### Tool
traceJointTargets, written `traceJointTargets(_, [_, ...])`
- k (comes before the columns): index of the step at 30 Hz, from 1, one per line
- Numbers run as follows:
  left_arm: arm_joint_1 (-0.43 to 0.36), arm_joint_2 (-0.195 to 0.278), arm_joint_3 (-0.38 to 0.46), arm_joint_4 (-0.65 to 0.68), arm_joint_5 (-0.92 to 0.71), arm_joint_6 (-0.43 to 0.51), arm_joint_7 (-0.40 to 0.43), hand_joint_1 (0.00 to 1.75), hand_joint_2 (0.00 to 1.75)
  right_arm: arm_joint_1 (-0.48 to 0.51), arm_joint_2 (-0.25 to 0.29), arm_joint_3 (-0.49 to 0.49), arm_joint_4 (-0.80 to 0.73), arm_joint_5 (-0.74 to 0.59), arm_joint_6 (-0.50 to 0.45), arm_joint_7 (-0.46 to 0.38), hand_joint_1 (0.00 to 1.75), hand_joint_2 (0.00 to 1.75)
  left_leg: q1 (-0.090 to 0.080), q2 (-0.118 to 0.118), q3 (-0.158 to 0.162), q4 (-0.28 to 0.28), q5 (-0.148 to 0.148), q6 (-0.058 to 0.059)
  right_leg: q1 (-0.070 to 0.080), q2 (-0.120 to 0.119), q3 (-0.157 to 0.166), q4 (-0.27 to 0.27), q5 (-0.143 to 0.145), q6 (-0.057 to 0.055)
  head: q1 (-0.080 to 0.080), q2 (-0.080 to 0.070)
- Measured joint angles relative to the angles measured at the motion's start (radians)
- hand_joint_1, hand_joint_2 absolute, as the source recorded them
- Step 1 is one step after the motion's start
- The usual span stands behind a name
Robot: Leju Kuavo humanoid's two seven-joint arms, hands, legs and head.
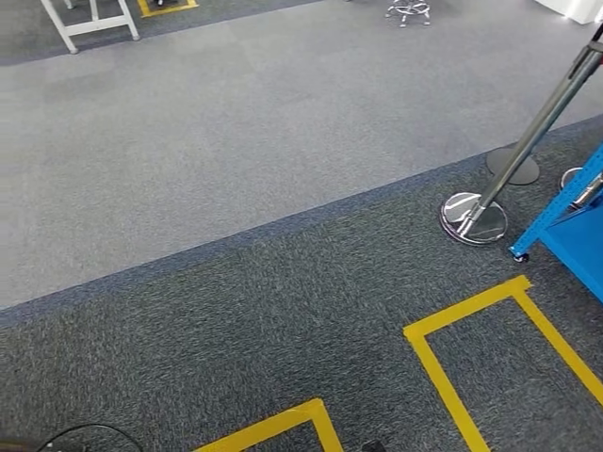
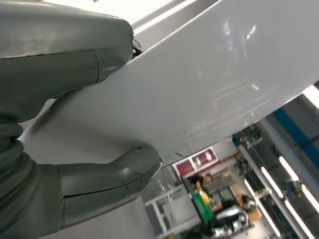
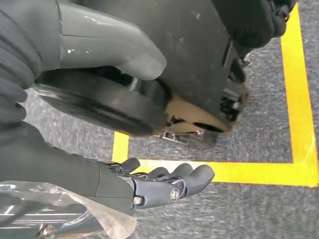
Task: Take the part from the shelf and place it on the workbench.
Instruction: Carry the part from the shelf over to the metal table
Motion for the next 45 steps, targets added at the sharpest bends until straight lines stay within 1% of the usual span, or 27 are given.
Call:
traceJointTargets(2, [-0.003, 0.008, -0.007, -0.001, 0.003, 0.023, 0.000, 1.75, 1.75, 0.004, -0.001, 0.000, -0.001, 0.000, -0.001, -0.001, 0.00, 1.75, -0.001, 0.059, -0.052, 0.113, -0.062, -0.006, 0.002, -0.035, 0.000, -0.003, 0.001, -0.007, -0.004, 0.000])
traceJointTargets(4, [-0.003, 0.016, -0.017, -0.001, 0.011, 0.046, 0.000, 1.75, 1.75, 0.010, -0.002, 0.000, -0.001, -0.001, -0.002, -0.001, 0.00, 1.75, 0.003, 0.075, -0.102, 0.226, -0.106, -0.012, 0.005, -0.070, -0.001, -0.003, -0.001, -0.009, -0.004, 0.000])
traceJointTargets(5, [-0.002, 0.020, -0.021, -0.001, 0.016, 0.057, 0.000, 1.75, 1.75, 0.011, -0.002, -0.001, -0.001, -0.001, -0.003, -0.001, 0.00, 1.75, 0.004, 0.078, -0.106, 0.239, -0.102, -0.013, 0.006, -0.087, 0.000, -0.003, -0.003, -0.009, -0.004, 0.000])
traceJointTargets(6, [-0.001, 0.025, -0.025, -0.001, 0.019, 0.066, 0.000, 1.75, 1.75, 0.012, -0.003, -0.001, -0.001, -0.002, -0.003, -0.001, 0.00, 1.75, 0.005, 0.082, -0.090, 0.213, -0.081, -0.014, 0.006, -0.101, 0.001, -0.003, -0.004, -0.008, -0.004, 0.000])
traceJointTargets(9, [-0.002, 0.037, -0.038, -0.004, 0.021, 0.086, 0.000, 1.75, 1.75, 0.012, -0.003, -0.002, -0.002, -0.002, -0.004, -0.002, 0.00, 1.75, 0.000, 0.129, 0.016, 0.021, -0.004, -0.006, 0.009, -0.136, 0.009, -0.002, -0.014, 0.003, -0.004, 0.000])
traceJointTargets(11, [-0.002, 0.043, -0.047, -0.006, 0.020, 0.096, 0.000, 1.75, 1.75, 0.011, -0.004, -0.002, -0.003, -0.002, -0.005, -0.003, 0.00, 1.75, -0.007, 0.147, 0.046, -0.035, -0.001, 0.006, 0.014, -0.154, 0.013, -0.004, -0.022, 0.015, -0.002, 0.000])
traceJointTargets(13, [0.000, 0.046, -0.053, -0.008, 0.020, 0.105, 0.000, 1.75, 1.75, 0.009, -0.004, -0.003, -0.006, -0.002, -0.005, -0.003, 0.00, 1.75, -0.008, 0.130, 0.046, -0.041, 0.000, 0.020, 0.014, -0.166, 0.024, -0.007, -0.027, 0.025, -0.002, 0.000])
traceJointTargets(15, [0.000, 0.049, -0.058, -0.010, 0.020, 0.116, 0.000, 1.75, 1.75, 0.006, -0.004, -0.003, -0.009, -0.002, -0.006, -0.004, 0.00, 1.75, -0.005, 0.113, 0.047, -0.048, 0.005, 0.034, 0.010, -0.129, 0.016, 0.023, -0.051, 0.033, 0.001, 0.000])
traceJointTargets(17, [-0.002, 0.053, -0.068, -0.012, 0.020, 0.129, 0.000, 1.75, 1.75, 0.006, -0.004, -0.004, -0.010, -0.003, -0.006, -0.005, 0.00, 1.75, -0.003, 0.095, 0.046, -0.050, 0.008, 0.044, 0.008, -0.073, -0.040, 0.135, -0.110, 0.036, 0.005, 0.000])
traceJointTargets(19, [-0.002, 0.058, -0.076, -0.012, 0.021, 0.139, 0.000, 1.75, 1.75, 0.010, -0.004, -0.004, -0.010, -0.003, -0.007, -0.005, 0.00, 1.75, -0.006, 0.073, 0.046, -0.050, 0.008, 0.048, 0.008, -0.055, -0.111, 0.265, -0.155, 0.034, 0.006, 0.000])
traceJointTargets(20, [-0.001, 0.061, -0.079, -0.012, 0.021, 0.144, 0.000, 1.75, 1.75, 0.012, -0.005, -0.005, -0.010, -0.003, -0.007, -0.005, 0.00, 1.75, -0.008, 0.060, 0.046, -0.050, 0.007, 0.048, 0.009, -0.053, -0.129, 0.289, -0.149, 0.031, 0.006, 0.000])
traceJointTargets(21, [-0.001, 0.063, -0.082, -0.012, 0.021, 0.148, 0.000, 1.75, 1.75, 0.013, -0.005, -0.005, -0.011, -0.004, -0.008, -0.005, 0.00, 1.75, -0.009, 0.047, 0.048, -0.050, 0.007, 0.048, 0.010, -0.051, -0.129, 0.273, -0.123, 0.028, 0.006, 0.000])
traceJointTargets(22, [-0.001, 0.065, -0.086, -0.012, 0.021, 0.153, 0.000, 1.75, 1.75, 0.014, -0.006, -0.006, -0.011, -0.004, -0.009, -0.006, 0.00, 1.75, -0.010, 0.033, 0.049, -0.049, 0.007, 0.048, 0.011, -0.044, -0.111, 0.219, -0.081, 0.022, 0.006, 0.000])
traceJointTargets(24, [-0.001, 0.069, -0.093, -0.012, 0.022, 0.161, 0.000, 1.75, 1.75, 0.014, -0.010, -0.007, -0.011, -0.003, -0.011, -0.006, 0.00, 1.75, -0.010, 0.008, 0.050, -0.048, 0.007, 0.046, 0.012, 0.003, -0.056, 0.078, -0.009, 0.011, 0.005, 0.000])
traceJointTargets(26, [-0.002, 0.074, -0.098, -0.013, 0.023, 0.168, 0.000, 1.75, 1.75, 0.016, -0.014, -0.008, -0.011, -0.003, -0.013, -0.006, 0.00, 1.75, -0.005, -0.015, 0.043, -0.046, 0.009, 0.038, 0.013, 0.042, -0.022, 0.006, 0.010, 0.008, 0.003, 0.000])
traceJointTargets(27, [-0.002, 0.076, -0.101, -0.013, 0.023, 0.171, 0.000, 1.75, 1.75, 0.018, -0.015, -0.008, -0.011, -0.003, -0.014, -0.006, 0.00, 1.75, -0.002, -0.026, 0.038, -0.046, 0.011, 0.031, 0.014, 0.042, -0.017, 0.001, 0.009, 0.009, 0.003, 0.000])
traceJointTargets(29, [0.000, 0.081, -0.104, -0.013, 0.025, 0.175, 0.000, 1.75, 1.75, 0.019, -0.016, -0.009, -0.012, -0.002, -0.016, -0.007, 0.00, 1.75, 0.002, -0.037, 0.032, -0.045, 0.013, 0.020, 0.015, 0.018, -0.009, -0.010, 0.013, 0.005, 0.003, 0.000])
traceJointTargets(31, [0.000, 0.086, -0.106, -0.014, 0.029, 0.181, 0.000, 1.75, 1.75, 0.018, -0.017, -0.010, -0.012, -0.001, -0.018, -0.009, 0.00, 1.75, -0.001, 0.006, 0.011, 0.001, -0.016, 0.012, 0.012, -0.011, 0.000, -0.024, 0.018, -0.003, 0.000, 0.000])
traceJointTargets(33, [-0.002, 0.093, -0.109, -0.014, 0.030, 0.187, 0.000, 1.75, 1.75, 0.020, -0.017, -0.010, -0.013, 0.000, -0.019, -0.010, 0.00, 1.75, -0.001, 0.059, -0.044, 0.118, -0.077, 0.004, 0.011, -0.043, 0.005, -0.030, 0.018, -0.009, -0.003, 0.000])
traceJointTargets(35, [0.000, 0.098, -0.113, -0.014, 0.027, 0.192, 0.000, 1.75, 1.75, 0.024, -0.017, -0.010, -0.013, 0.000, -0.020, -0.010, 0.00, 1.75, 0.005, 0.074, -0.091, 0.216, -0.108, -0.006, 0.012, -0.075, 0.008, -0.030, 0.013, -0.009, -0.003, 0.000])
traceJointTargets(36, [0.001, 0.101, -0.114, -0.014, 0.026, 0.194, 0.000, 1.75, 1.75, 0.025, -0.017, -0.010, -0.013, 0.001, -0.020, -0.010, 0.00, 1.75, 0.009, 0.078, -0.092, 0.218, -0.096, -0.009, 0.011, -0.091, 0.011, -0.030, 0.010, -0.007, -0.003, 0.000])
traceJointTargets(37, [0.001, 0.103, -0.115, -0.014, 0.024, 0.196, 0.000, 1.75, 1.75, 0.025, -0.017, -0.010, -0.013, 0.001, -0.020, -0.010, 0.00, 1.75, 0.012, 0.085, -0.072, 0.180, -0.067, -0.013, 0.011, -0.104, 0.015, -0.029, 0.007, -0.005, -0.003, 0.000])
traceJointTargets(39, [0.001, 0.107, -0.116, -0.014, 0.023, 0.199, 0.000, 1.75, 1.75, 0.024, -0.017, -0.010, -0.013, 0.002, -0.021, -0.010, 0.00, 1.75, 0.014, 0.120, -0.002, 0.049, -0.004, -0.017, 0.011, -0.129, 0.024, -0.029, -0.004, 0.005, -0.004, 0.000])
traceJointTargets(41, [0.001, 0.110, -0.119, -0.015, 0.021, 0.204, 0.000, 1.75, 1.75, 0.024, -0.018, -0.010, -0.014, 0.003, -0.023, -0.011, 0.00, 1.75, 0.008, 0.151, 0.038, -0.032, 0.012, -0.007, 0.015, -0.148, 0.027, -0.026, -0.016, 0.018, -0.005, 0.000])
traceJointTargets(42, [0.002, 0.111, -0.120, -0.015, 0.020, 0.207, 0.000, 1.75, 1.75, 0.023, -0.019, -0.010, -0.015, 0.004, -0.025, -0.011, 0.00, 1.75, 0.003, 0.153, 0.040, -0.039, 0.005, 0.001, 0.017, -0.158, 0.028, -0.025, -0.020, 0.024, -0.004, 0.000])
traceJointTargets(44, [0.004, 0.112, -0.121, -0.016, 0.019, 0.210, 0.000, 1.75, 1.75, 0.020, -0.018, -0.010, -0.018, 0.006, -0.026, -0.012, 0.00, 1.75, 0.001, 0.132, 0.036, -0.042, 0.006, 0.017, 0.014, -0.171, 0.036, -0.024, -0.027, 0.035, -0.002, 0.000])
traceJointTargets(45, [0.004, 0.112, -0.122, -0.017, 0.018, 0.212, 0.000, 1.75, 1.75, 0.017, -0.018, -0.010, -0.020, 0.006, -0.027, -0.013, 0.00, 1.75, 0.001, 0.122, 0.036, -0.043, 0.007, 0.024, 0.011, -0.157, 0.035, -0.014, -0.037, 0.040, 0.000, 0.000])
